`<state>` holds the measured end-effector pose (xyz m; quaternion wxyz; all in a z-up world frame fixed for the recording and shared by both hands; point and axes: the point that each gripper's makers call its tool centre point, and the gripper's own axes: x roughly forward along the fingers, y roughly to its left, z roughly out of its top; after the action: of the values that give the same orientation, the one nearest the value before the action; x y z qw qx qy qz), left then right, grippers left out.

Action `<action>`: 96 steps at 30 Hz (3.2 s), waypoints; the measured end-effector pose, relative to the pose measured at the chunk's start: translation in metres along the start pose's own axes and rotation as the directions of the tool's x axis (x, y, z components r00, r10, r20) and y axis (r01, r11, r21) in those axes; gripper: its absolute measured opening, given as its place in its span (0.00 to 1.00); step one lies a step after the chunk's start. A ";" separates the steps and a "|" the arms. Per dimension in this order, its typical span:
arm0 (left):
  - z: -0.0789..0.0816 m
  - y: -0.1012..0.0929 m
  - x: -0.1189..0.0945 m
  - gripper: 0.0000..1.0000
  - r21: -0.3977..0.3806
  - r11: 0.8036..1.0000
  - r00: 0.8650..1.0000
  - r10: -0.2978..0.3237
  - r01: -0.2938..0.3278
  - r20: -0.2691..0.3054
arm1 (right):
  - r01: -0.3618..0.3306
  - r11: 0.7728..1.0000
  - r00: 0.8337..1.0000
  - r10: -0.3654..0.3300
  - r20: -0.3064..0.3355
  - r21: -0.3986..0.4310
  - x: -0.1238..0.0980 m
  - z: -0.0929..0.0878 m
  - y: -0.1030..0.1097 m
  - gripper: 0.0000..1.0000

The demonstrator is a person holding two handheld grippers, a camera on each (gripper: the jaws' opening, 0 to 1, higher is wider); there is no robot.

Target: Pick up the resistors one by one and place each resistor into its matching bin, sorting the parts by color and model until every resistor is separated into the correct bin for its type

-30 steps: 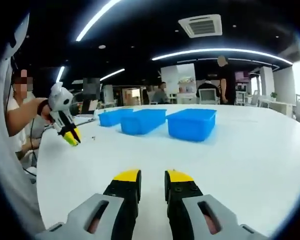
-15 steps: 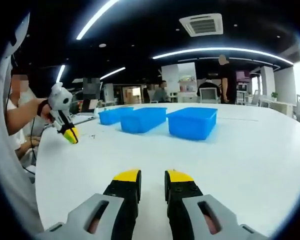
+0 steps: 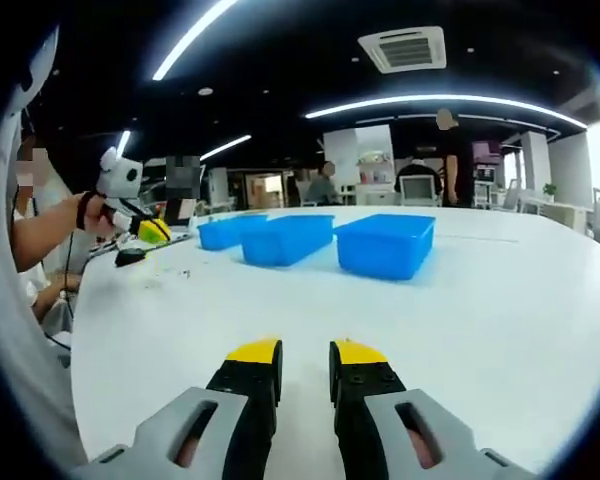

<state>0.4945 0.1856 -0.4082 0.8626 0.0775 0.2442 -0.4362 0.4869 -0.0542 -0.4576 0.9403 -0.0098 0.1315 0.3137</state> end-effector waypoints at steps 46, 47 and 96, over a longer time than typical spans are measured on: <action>0.171 0.018 0.227 0.20 -0.007 0.998 0.989 0.061 -0.060 0.134 | 0.045 0.999 0.995 -0.044 0.092 -0.003 -0.011 0.010 -0.010 0.21; 0.172 0.018 0.221 0.20 -0.002 0.998 0.988 0.060 -0.060 0.143 | 0.042 0.999 0.995 -0.042 0.095 0.000 -0.012 0.013 -0.009 0.21; -0.067 0.045 0.016 0.11 0.659 0.614 0.822 0.031 0.433 -0.568 | 0.070 0.996 0.993 -0.065 0.096 -0.053 -0.028 0.045 0.003 0.21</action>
<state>0.5144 0.2253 -0.4777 0.5871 0.5220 0.2699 -0.5568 0.4742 -0.0639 -0.4073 0.9549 -0.0257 0.0775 0.2855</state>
